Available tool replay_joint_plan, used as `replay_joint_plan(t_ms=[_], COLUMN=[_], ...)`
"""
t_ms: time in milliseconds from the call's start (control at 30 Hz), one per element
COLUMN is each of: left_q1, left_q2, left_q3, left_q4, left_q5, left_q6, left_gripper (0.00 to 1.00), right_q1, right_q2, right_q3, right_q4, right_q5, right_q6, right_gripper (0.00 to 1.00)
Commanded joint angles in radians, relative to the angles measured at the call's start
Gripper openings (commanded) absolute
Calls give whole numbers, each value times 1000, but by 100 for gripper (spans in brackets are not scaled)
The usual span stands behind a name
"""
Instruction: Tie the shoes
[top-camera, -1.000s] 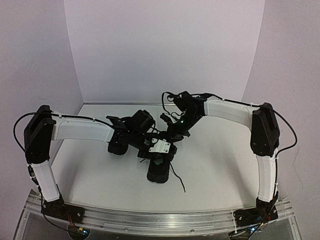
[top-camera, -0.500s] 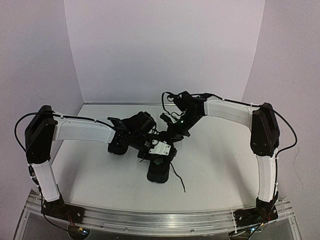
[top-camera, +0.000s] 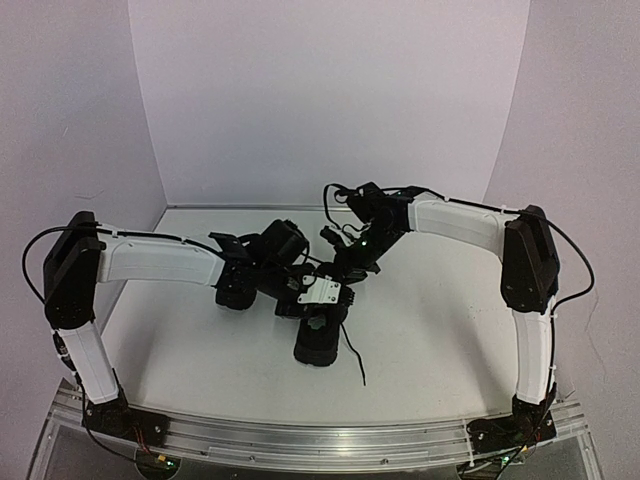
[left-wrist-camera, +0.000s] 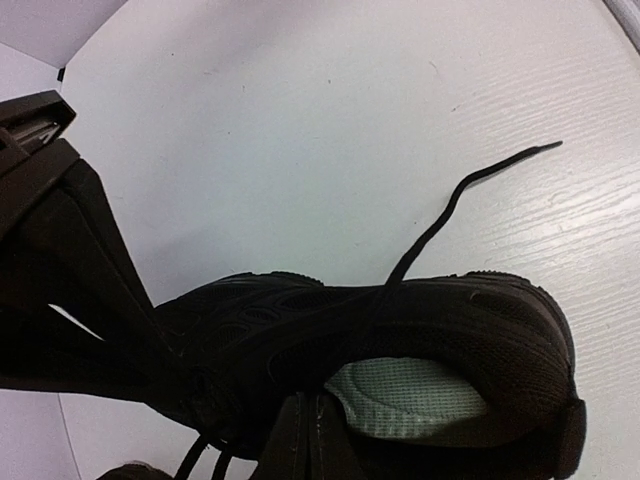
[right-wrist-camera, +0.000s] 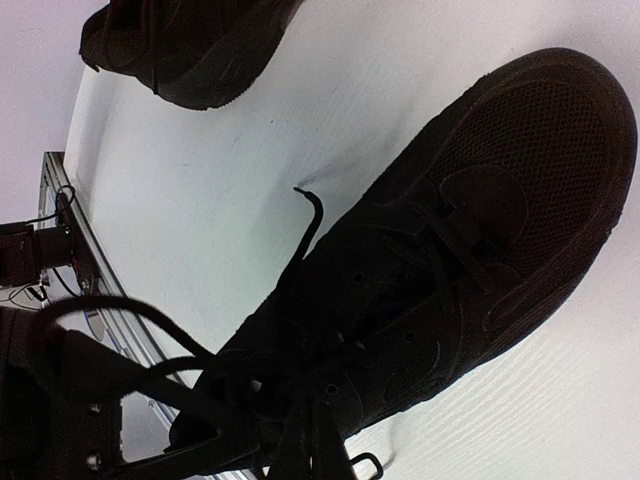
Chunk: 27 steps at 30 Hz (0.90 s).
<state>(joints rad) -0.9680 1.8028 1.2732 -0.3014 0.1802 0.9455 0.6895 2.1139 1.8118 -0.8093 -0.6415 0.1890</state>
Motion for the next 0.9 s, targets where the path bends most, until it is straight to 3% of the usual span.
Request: replay_joint_plan(t_ms=[0, 500, 867], left_q1=[-3, 53, 104], left_q2=[-66, -100, -97], left_q3=[-8, -46, -80], left_q4=[12, 155, 191], left_q5=[51, 69, 103], left_q6=[-90, -283, -336], left_gripper=[0, 0, 0], right_q1=[-5, -5, -5], right_q2=[-49, -73, -99], right_q3=[16, -1, -37], right_q4=[10, 42, 98], right_q5=[3, 5, 6], right_q6=[-5, 26, 69], right_gripper=[0, 0, 0])
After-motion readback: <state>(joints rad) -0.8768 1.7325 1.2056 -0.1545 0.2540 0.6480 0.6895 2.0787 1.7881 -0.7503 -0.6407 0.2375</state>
